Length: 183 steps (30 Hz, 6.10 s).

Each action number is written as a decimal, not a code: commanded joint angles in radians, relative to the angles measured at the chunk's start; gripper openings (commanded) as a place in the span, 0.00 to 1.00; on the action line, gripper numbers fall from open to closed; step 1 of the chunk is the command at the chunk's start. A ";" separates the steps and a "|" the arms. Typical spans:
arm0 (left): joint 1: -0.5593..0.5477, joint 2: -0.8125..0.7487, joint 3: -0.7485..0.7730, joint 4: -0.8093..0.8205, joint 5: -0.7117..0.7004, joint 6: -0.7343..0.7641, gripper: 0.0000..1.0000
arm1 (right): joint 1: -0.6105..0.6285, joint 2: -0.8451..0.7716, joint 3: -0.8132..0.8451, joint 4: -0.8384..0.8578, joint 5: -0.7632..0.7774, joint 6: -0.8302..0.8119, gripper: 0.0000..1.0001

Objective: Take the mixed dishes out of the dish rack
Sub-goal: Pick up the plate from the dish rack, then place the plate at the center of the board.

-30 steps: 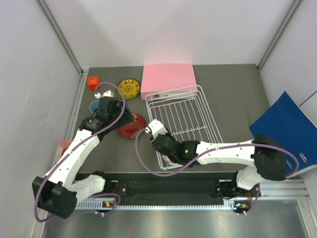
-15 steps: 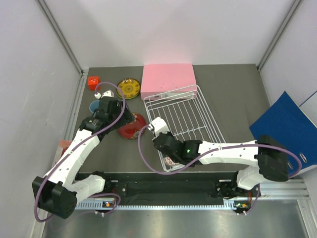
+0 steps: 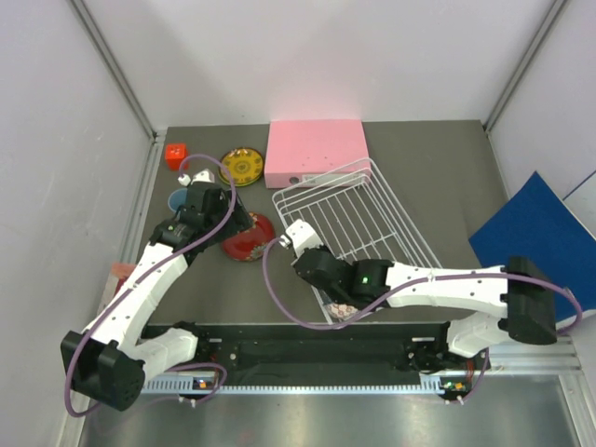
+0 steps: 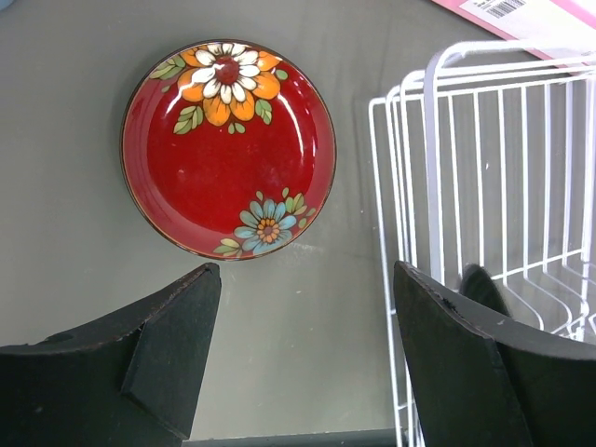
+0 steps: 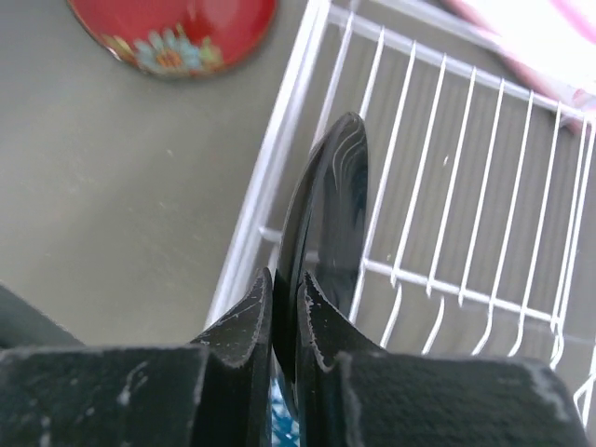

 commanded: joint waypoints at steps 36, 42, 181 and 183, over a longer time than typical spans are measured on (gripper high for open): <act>-0.003 -0.030 0.116 0.062 0.444 0.159 0.80 | 0.542 -0.091 -0.384 0.640 0.531 -1.318 0.00; -0.021 -0.097 0.054 0.083 0.551 0.170 0.78 | 0.544 -0.054 -0.354 0.655 0.497 -1.316 0.00; 0.175 0.213 -0.285 0.246 -0.019 -0.152 0.39 | 0.402 -0.665 -0.283 0.543 0.591 -0.258 1.00; 0.175 0.194 -0.289 0.235 -0.019 -0.149 0.42 | 0.402 -0.657 -0.285 0.547 0.589 -0.256 1.00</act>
